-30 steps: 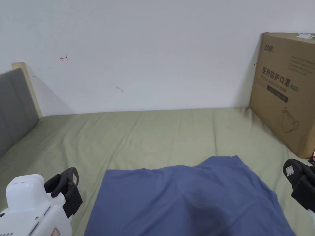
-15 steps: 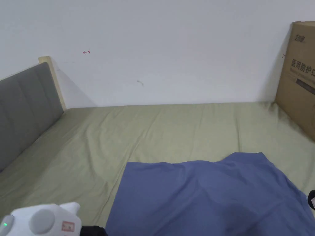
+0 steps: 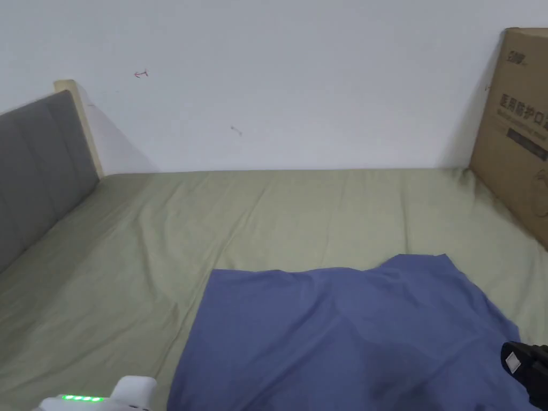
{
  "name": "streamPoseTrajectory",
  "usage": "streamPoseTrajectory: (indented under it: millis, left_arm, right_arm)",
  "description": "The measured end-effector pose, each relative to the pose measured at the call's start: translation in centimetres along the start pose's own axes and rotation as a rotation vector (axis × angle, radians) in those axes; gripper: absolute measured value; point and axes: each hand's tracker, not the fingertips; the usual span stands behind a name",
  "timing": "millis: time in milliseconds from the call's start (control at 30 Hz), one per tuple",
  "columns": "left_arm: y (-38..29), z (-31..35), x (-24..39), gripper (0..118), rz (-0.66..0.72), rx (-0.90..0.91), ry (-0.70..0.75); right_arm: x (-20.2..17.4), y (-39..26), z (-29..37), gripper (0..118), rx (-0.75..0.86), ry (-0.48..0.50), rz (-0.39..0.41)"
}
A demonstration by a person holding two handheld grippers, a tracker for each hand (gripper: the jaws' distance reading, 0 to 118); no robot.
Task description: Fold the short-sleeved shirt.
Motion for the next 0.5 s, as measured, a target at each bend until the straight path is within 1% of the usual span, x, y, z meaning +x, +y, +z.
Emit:
streamPoseTrajectory:
  millis: [67,100,133,167,200,233,300,367,433,500]
  left_arm:
    - [-0.6,2.1,0.4,3,0.012,0.109,0.006]
    - [-1.0,3.1,0.7,3,0.017,0.163,-0.003]
    - [-1.2,4.2,1.3,3,0.028,0.211,-0.003]
    - [-1.4,5.0,1.6,3,0.036,0.251,-0.004]
    - [-1.6,5.6,1.8,3,0.045,0.283,-0.002]
    - [-1.7,6.2,2.0,3,0.054,0.299,-0.006]
    - [-1.4,6.8,2.5,3,0.068,0.31,-0.017]
    - [-1.5,7.3,2.7,3,0.088,0.328,-0.023]
    - [-1.6,8.0,3.7,3,0.1,0.382,-0.056]
    - [-1.5,7.8,4.1,3,0.093,0.365,-0.034]
  right_arm:
    - [2.0,-0.5,-0.3,0,-0.045,-0.023,-0.041]
    - [3.1,-0.8,-0.6,5,-0.068,-0.061,-0.06]
    - [4.3,-1.1,-1.1,36,-0.116,-0.109,-0.079]
    - [6.5,-1.6,-1.9,69,-0.185,-0.157,-0.102]
    - [7.9,-1.9,-2.6,91,-0.265,-0.212,-0.123]
    - [9.5,-2.6,-3.4,94,-0.347,-0.248,-0.137]
    - [12.1,-3.9,-4.3,94,-0.431,-0.305,-0.167]
    - [14.3,-5.0,-5.6,94,-0.515,-0.367,-0.164]
    - [15.1,-6.2,-6.9,94,-0.598,-0.367,-0.146]
    - [15.1,-7.3,-8.3,94,-0.67,-0.319,-0.105]
